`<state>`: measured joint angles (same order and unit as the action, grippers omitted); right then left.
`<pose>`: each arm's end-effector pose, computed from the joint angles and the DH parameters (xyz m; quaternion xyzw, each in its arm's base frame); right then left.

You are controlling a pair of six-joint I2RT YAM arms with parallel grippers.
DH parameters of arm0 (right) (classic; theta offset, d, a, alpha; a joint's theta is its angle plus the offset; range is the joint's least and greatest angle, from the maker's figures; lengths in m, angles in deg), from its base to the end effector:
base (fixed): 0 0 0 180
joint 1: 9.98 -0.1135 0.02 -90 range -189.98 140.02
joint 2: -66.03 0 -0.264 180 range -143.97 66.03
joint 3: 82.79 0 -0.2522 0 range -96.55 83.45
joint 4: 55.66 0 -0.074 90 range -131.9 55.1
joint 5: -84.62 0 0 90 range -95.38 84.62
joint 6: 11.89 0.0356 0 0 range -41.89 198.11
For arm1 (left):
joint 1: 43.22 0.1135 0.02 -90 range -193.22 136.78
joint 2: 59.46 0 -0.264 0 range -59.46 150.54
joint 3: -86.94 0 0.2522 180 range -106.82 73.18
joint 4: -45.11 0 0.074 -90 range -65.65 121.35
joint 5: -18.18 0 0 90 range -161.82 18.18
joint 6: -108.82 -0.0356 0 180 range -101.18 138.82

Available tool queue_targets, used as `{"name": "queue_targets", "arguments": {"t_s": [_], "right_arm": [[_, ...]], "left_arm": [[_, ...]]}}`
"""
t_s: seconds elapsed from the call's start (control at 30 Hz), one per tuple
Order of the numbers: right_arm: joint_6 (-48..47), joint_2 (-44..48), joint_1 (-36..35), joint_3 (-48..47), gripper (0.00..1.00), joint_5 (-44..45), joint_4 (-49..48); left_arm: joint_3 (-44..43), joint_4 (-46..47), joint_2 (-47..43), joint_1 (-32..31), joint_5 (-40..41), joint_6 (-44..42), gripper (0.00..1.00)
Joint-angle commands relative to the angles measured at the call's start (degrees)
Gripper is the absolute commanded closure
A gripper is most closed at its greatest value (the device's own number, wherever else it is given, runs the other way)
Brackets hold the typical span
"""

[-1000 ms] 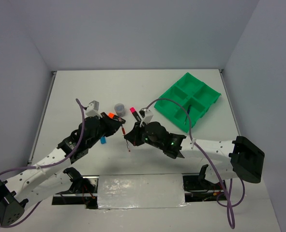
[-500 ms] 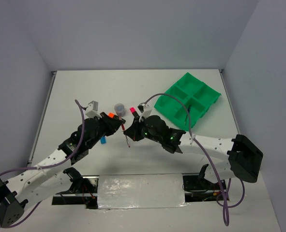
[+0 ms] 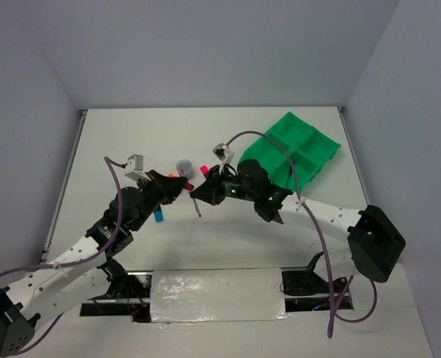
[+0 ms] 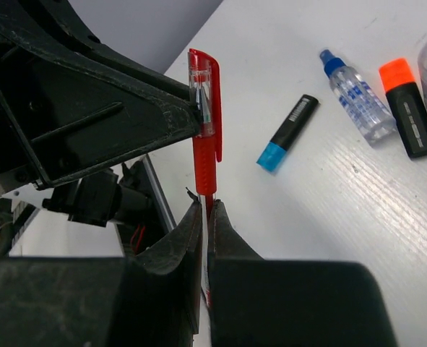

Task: Sort the stationery into containers
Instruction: Close the pen cap on the pen.

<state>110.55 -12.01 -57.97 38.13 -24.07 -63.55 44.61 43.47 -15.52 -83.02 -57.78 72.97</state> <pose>0.1987 0.2376 0.2691 -0.2053 0.7408 0.5007 0.3980 0.1518 -0.1152 0.2835 -0.1734 0.7053 -0.4377 0.5300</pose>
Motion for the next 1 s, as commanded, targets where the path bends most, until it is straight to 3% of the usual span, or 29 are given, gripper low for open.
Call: {"name": "queue_targets", "arguments": {"t_s": [0.0, 0.13, 0.23, 0.37, 0.47, 0.63, 0.8, 0.83, 0.97], "right_arm": [[-2.3, 1.14, 2.11, -10.3, 1.0, 1.83, -16.33], [-3.79, -0.27, 2.11, -11.37, 1.0, -0.45, -15.7], [-5.55, -1.41, 0.97, -8.91, 1.0, -7.98, -18.6], [-10.11, -1.07, -1.84, -6.45, 1.0, -11.62, -17.46], [-9.69, 0.34, -2.64, -3.12, 1.0, -9.52, -17.55], [-9.16, 1.66, -2.55, -1.53, 1.0, -8.11, -17.2], [-8.72, 2.1, -2.64, -1.53, 1.0, -7.49, -16.15], [-8.63, 2.19, -2.64, -1.53, 1.0, -7.41, -16.06], [-8.8, 2.72, -3.6, -1.44, 1.0, -6.88, -15.09]], "left_arm": [[3.18, -7.46, -0.52, -2.48, -12.11, -1.94, 1.0], [2.83, -9.65, -2.8, -2.48, -11.06, -2.73, 1.0], [-0.33, -15.36, -5.35, -2.49, -7.37, -4.22, 1.0], [-8.57, -21.86, -5.8, -2.48, -4.47, -7.65, 1.0], [-12.63, -25.04, -4.75, -2.48, -3.76, -9.5, 0.89], [-14.14, -25.39, -5.53, -2.57, -3.93, -10.03, 0.81], [-17.55, -26.88, -6.15, -2.48, -3.76, -11.26, 0.63], [-18.0, -27.58, -6.24, -2.48, -3.5, -11.43, 0.52], [-20.11, -28.55, -7.29, -2.49, -2.97, -13.01, 0.3]]}}
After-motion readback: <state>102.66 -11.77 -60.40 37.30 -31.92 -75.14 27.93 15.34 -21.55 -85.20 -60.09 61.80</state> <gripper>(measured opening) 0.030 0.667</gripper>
